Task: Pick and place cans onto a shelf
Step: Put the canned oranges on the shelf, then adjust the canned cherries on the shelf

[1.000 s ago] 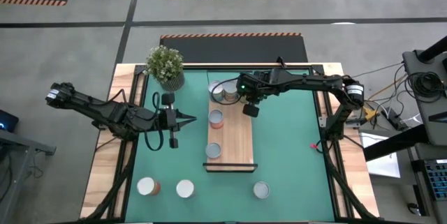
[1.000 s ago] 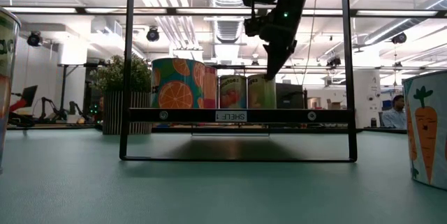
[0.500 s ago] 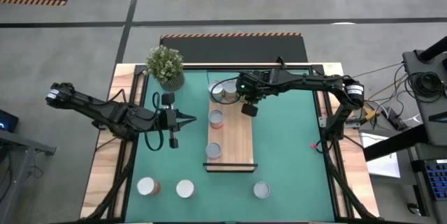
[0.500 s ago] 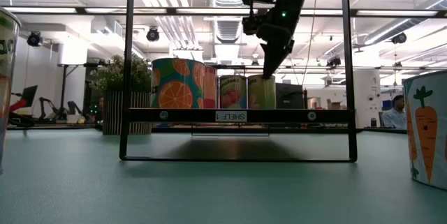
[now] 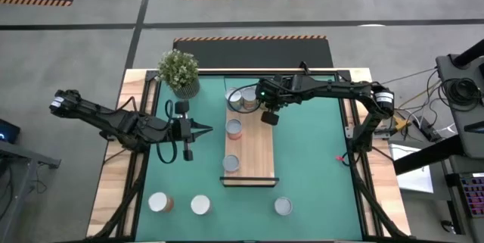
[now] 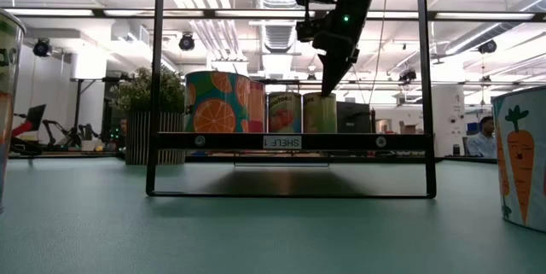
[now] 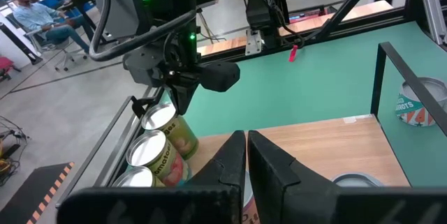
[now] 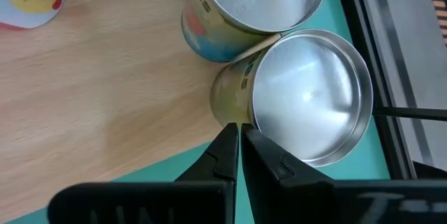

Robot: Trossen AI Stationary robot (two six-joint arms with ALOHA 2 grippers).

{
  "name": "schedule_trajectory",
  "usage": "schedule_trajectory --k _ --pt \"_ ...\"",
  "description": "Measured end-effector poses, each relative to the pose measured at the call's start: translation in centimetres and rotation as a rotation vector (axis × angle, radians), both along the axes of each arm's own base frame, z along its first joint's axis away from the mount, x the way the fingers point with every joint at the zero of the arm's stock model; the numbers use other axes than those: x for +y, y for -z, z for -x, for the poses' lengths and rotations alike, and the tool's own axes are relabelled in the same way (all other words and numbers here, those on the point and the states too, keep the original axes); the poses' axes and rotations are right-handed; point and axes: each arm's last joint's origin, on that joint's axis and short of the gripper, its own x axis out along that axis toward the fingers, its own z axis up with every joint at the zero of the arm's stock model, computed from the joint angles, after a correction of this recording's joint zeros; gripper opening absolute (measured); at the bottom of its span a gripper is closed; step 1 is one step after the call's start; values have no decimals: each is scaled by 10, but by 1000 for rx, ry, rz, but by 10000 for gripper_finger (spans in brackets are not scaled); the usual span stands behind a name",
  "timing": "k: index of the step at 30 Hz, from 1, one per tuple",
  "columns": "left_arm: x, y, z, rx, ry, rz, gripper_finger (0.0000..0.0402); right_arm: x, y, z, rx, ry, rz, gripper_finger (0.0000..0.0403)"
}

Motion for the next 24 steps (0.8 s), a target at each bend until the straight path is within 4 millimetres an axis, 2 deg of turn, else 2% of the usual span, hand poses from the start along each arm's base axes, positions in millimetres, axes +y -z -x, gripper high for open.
schedule_trajectory --k 7,13,17,24 --pt "0 1 0 6 0 -2 0 14 -5 -1 -23 -18 -10 9" --pt "0 2 0 16 -1 -3 0 39 -27 5 -111 -88 5 9" --pt "0 2 0 14 -4 4 0 53 -42 4 -235 -152 38 9" --pt "0 1 0 11 -3 -3 0 51 -55 -11 -449 -135 67 9"
